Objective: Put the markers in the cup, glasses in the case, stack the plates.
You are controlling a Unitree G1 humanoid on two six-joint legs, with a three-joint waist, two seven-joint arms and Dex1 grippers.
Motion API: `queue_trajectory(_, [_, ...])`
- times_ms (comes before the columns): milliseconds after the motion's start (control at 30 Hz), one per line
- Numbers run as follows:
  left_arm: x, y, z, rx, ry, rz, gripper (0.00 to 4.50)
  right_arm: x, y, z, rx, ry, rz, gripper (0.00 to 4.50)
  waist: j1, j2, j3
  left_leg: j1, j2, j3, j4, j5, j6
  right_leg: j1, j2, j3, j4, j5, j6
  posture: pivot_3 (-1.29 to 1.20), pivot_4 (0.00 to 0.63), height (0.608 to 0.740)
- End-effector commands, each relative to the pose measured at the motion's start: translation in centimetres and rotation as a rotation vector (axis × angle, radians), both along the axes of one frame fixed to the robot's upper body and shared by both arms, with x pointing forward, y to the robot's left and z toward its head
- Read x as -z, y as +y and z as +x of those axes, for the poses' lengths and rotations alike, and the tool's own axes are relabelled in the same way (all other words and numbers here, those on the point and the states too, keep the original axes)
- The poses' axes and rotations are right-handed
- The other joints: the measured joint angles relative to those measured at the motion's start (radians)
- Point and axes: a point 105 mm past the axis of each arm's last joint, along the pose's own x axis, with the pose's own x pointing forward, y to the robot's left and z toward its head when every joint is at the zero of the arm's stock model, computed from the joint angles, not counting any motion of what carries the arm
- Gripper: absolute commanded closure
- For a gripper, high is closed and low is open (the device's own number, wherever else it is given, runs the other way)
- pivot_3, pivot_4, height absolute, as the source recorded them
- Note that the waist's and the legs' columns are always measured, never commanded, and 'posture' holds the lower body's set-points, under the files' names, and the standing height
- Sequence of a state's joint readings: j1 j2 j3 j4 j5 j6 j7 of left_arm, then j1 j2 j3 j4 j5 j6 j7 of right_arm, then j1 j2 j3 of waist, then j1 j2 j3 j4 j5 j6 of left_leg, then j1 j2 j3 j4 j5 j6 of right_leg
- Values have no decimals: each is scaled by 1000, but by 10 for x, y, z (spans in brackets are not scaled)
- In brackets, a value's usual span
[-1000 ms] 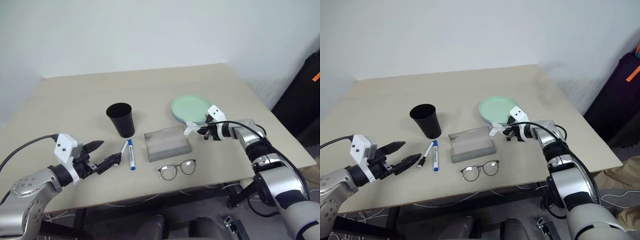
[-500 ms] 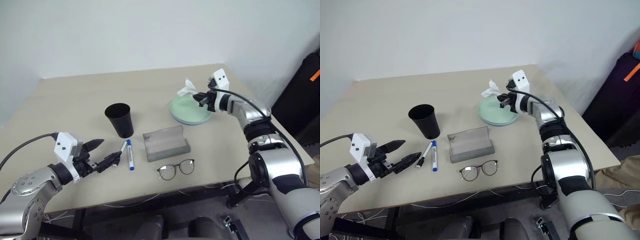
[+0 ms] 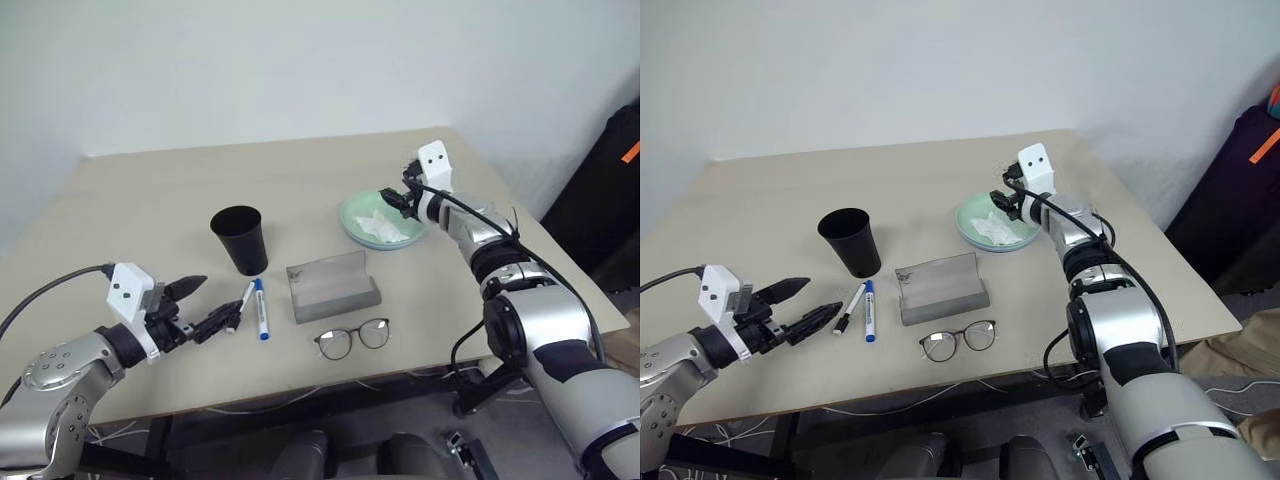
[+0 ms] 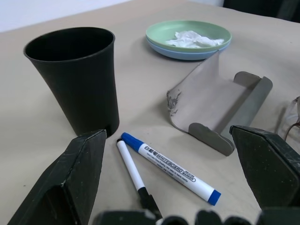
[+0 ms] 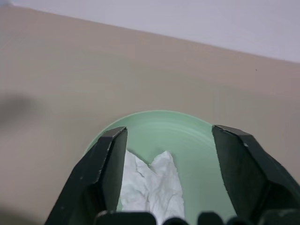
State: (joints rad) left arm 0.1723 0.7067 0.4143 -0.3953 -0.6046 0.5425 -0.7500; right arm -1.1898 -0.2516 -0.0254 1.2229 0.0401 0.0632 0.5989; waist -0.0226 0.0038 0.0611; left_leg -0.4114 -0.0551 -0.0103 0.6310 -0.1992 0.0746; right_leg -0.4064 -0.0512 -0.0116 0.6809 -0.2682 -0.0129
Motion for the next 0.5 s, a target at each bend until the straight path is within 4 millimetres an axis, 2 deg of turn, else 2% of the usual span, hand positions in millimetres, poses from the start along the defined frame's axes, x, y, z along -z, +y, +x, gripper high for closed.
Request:
queue_trajectory(33, [-28,-5,8,24,-97,24,0,-25,2,-15,-218,-35,23,1480,1,0,0,0,0,0,0,0,1,0,0,-1,0,0,0,0,0,727])
queue_trajectory(133, [-34,-17,13,86,-102,41,0,-20,-3,-40,-405,52,12,1480,0,0,0,0,0,0,1,1,2,1,0,-1,0,0,0,0,0,727])
queue_trajectory(300, [-36,-36,24,212,-83,94,0,-17,-12,-77,-584,142,-18,1480,0,0,0,0,0,0,2,1,2,1,-1,0,1,1,1,0,0,727])
queue_trajectory(500, [-36,-53,32,358,-48,157,0,-16,-15,-102,-688,209,-53,1480,-2,0,0,0,1,0,2,1,2,0,0,0,1,2,-1,0,0,727])
